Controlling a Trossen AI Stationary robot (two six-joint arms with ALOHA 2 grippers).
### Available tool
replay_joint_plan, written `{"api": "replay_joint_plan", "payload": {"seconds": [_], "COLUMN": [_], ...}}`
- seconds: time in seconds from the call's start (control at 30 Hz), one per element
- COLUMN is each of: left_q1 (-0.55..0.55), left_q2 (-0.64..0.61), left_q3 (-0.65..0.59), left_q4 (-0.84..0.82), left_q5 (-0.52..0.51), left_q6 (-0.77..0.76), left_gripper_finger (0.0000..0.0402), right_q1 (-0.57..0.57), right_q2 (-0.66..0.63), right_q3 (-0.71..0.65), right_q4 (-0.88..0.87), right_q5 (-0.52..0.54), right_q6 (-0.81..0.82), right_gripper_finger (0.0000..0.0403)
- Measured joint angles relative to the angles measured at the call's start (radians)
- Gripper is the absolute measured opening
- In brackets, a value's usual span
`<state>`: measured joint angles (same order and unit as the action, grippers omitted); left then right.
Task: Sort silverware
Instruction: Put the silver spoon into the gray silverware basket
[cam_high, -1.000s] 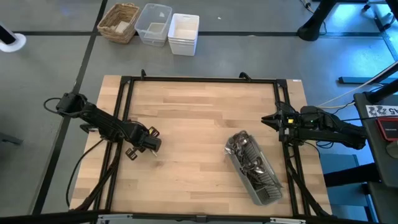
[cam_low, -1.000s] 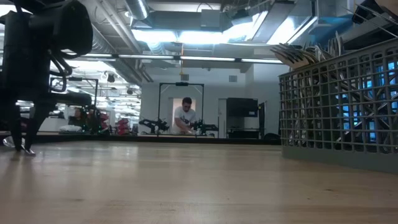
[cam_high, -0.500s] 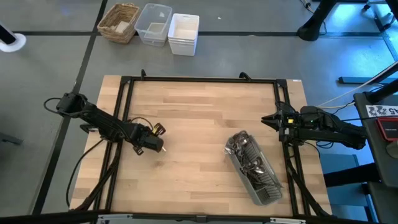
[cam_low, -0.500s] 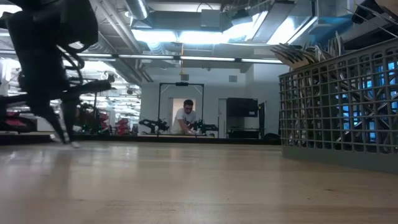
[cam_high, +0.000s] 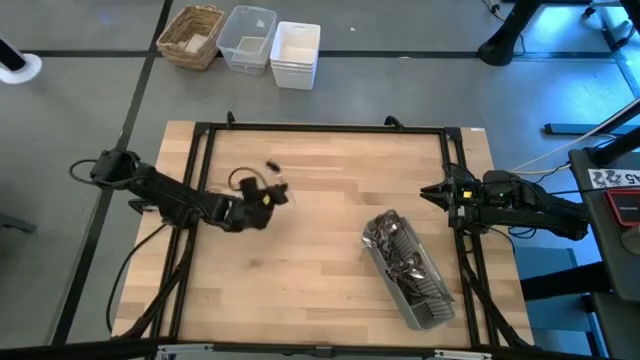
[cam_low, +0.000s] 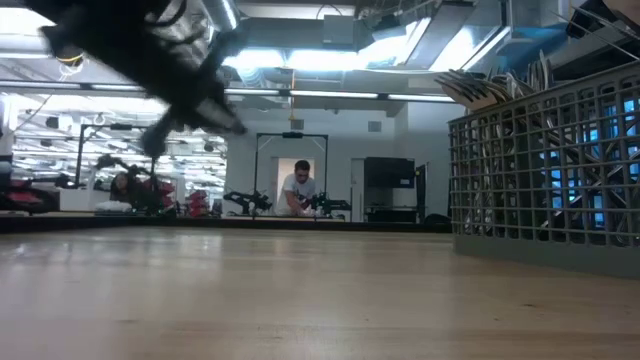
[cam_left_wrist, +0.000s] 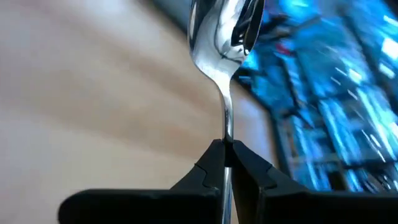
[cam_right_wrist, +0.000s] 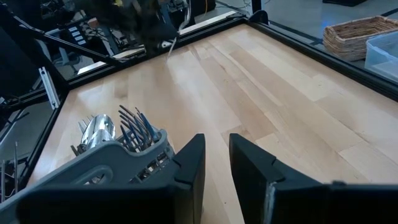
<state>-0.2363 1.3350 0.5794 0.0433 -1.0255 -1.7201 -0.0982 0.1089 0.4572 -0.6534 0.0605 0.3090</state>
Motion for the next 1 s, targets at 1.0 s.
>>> {"api": "replay_joint_plan", "payload": {"seconds": [1.0], "left_q1": [0.063], "left_q2": [0.704], "left_q3": [0.888], "left_q4": [0.567], "left_q5": [0.876], "left_q6": [1.582], "left_gripper_finger": [0.001], "right_q1": [0.0], "right_q2": [0.0], "right_q3": [0.0], "right_q4": [0.0], "right_q5": [0.0], "right_q6": [0.0], "right_gripper_finger": [0.0076]}}
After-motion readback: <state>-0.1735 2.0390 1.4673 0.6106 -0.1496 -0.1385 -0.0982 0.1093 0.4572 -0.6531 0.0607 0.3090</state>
